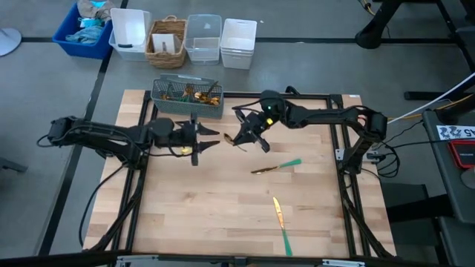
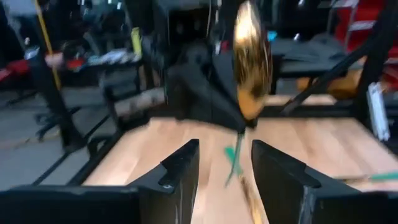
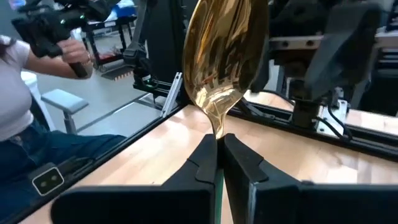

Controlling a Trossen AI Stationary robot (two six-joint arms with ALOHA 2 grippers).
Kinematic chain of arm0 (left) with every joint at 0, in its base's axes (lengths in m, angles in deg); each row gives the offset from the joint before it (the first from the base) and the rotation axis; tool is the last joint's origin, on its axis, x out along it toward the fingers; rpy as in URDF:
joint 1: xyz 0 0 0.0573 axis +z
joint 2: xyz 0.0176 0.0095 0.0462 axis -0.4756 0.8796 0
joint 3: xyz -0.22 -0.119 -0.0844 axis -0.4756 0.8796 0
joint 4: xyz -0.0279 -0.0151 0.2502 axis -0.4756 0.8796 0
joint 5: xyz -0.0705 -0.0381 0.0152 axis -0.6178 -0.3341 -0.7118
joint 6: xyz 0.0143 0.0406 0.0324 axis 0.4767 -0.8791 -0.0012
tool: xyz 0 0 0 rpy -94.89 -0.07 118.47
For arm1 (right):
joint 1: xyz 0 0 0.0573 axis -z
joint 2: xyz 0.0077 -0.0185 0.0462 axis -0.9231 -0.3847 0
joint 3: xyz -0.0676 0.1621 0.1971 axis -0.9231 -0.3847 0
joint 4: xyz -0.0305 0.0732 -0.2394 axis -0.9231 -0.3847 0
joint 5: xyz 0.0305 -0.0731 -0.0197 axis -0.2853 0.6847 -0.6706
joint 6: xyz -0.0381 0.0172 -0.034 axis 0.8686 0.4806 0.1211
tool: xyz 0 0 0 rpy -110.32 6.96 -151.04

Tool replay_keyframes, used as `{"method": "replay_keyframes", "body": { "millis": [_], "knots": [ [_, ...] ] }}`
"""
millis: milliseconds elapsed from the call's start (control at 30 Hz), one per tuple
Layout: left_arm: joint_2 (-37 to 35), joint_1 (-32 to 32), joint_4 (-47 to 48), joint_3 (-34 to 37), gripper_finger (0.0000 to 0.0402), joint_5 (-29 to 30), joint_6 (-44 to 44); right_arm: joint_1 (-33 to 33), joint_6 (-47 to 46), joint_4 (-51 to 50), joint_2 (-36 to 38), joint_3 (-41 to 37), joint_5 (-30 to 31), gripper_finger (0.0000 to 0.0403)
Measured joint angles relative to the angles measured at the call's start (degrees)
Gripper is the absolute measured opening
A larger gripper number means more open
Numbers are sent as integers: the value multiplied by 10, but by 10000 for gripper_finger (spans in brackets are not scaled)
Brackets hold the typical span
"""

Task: Sort silverware
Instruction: Put the green spoon into the gray silverware basket

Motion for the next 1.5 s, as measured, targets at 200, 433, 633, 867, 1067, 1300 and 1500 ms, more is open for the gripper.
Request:
{"method": "replay_keyframes", "body": {
  "millis": [200, 433, 633, 867, 1067, 1300, 1500],
  "knots": [
    [2, 22, -63, 0, 139, -17, -4, -1, 18, 0, 0, 0, -5, 16],
    [17, 29, -127, 0, 139, -89, -10, 0, 19, 1, 0, 0, 0, 16],
    [70, 29, -193, 0, 139, -89, -12, -1, 19, 3, 0, 0, -1, 16],
    [121, 29, -244, 0, 139, -124, -4, -1, 19, 4, 0, 0, 0, 16],
    [128, 28, -250, 0, 139, -127, 4, -1, 19, 4, 0, 0, 0, 16],
    [130, 28, -252, 0, 117, -127, -7, -1, 19, 3, 0, 0, 1, 16],
    [130, 28, -250, 0, 32, -128, -22, -1, 19, 4, 0, 0, 31, 16]
  ]
}}
